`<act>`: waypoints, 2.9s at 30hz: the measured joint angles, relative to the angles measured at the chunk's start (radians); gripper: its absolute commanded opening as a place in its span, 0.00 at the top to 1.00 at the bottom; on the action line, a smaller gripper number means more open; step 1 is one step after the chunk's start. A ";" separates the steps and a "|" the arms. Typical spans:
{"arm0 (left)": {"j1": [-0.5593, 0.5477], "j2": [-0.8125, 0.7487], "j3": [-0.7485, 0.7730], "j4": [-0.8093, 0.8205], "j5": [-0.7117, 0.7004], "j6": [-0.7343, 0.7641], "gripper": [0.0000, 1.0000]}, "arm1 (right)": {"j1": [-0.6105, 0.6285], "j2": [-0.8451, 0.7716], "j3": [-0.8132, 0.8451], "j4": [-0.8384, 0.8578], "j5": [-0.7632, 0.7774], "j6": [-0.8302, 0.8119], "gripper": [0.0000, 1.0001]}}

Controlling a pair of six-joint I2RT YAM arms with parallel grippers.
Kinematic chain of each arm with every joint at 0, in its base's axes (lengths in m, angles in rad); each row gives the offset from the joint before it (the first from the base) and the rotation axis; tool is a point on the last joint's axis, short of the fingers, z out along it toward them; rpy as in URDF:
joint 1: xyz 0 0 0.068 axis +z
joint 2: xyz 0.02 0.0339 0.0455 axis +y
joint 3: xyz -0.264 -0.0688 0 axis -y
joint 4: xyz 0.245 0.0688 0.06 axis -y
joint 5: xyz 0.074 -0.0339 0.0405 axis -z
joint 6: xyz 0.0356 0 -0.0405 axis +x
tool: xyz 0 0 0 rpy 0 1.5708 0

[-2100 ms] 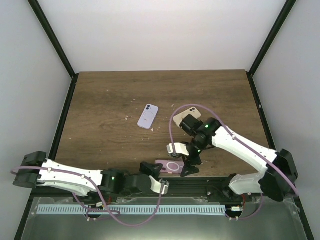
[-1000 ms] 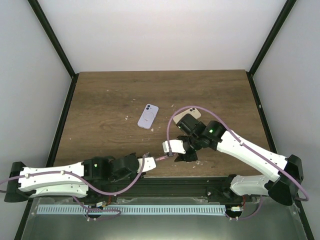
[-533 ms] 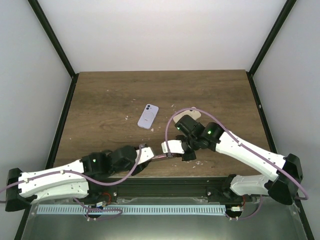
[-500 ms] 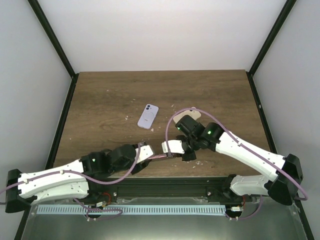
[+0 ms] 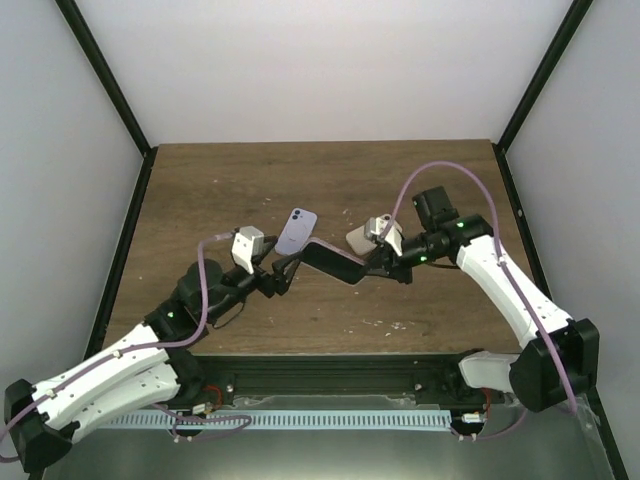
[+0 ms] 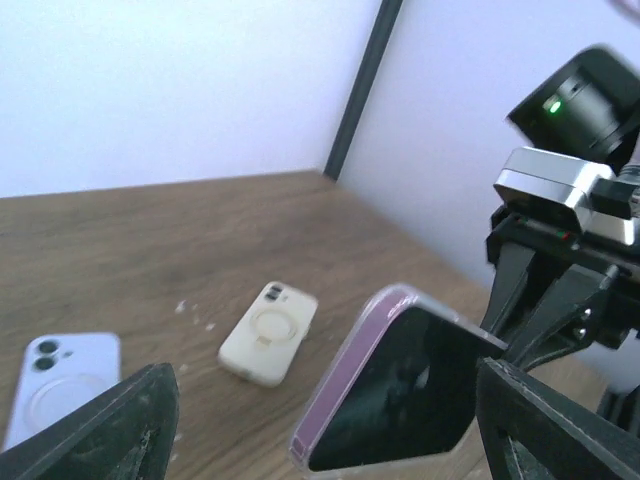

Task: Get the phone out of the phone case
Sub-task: Adjust the phone, then remove the phone case from the phone.

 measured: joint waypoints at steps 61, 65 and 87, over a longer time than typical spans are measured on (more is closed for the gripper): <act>0.261 0.399 0.221 0.087 1.112 -0.034 1.00 | 0.155 -0.067 0.054 -0.154 -0.035 -0.181 0.53; 0.294 0.397 0.188 0.147 1.150 -0.061 1.00 | 0.233 -0.067 0.035 -0.127 0.003 -0.147 0.53; 0.319 0.398 0.142 0.315 1.228 -0.172 1.00 | 0.325 -0.068 -0.002 -0.009 0.039 0.005 0.82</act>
